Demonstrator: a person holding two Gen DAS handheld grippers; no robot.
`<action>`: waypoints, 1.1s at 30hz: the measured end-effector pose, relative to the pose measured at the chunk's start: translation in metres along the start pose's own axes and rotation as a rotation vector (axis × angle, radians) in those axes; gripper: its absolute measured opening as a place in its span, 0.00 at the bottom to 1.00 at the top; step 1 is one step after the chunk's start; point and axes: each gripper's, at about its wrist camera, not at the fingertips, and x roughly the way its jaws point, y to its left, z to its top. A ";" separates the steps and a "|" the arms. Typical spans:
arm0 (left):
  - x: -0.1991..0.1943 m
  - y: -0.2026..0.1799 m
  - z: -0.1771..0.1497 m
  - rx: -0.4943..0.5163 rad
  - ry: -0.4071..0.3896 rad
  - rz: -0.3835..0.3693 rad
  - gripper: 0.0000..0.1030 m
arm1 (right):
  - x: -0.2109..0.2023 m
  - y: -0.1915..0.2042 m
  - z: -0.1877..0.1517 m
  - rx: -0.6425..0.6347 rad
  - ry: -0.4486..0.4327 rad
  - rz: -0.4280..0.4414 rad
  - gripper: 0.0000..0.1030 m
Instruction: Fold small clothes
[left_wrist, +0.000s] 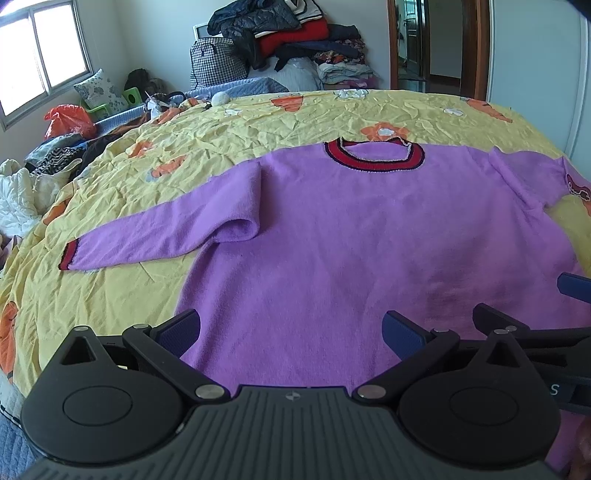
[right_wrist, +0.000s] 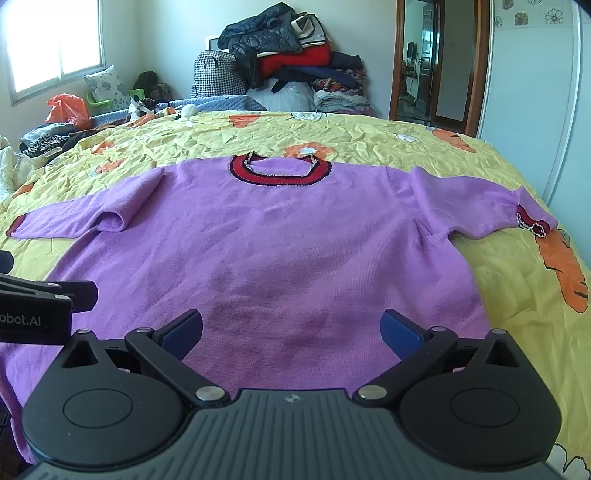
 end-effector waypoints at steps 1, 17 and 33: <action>0.000 -0.001 0.000 0.001 0.001 -0.001 1.00 | 0.000 0.000 0.000 0.000 -0.001 0.002 1.00; -0.001 -0.003 -0.001 0.002 0.008 -0.011 1.00 | 0.002 -0.002 0.000 0.006 0.006 0.009 1.00; 0.020 -0.011 -0.001 0.040 0.082 0.001 1.00 | 0.017 -0.005 -0.002 -0.027 0.027 -0.007 1.00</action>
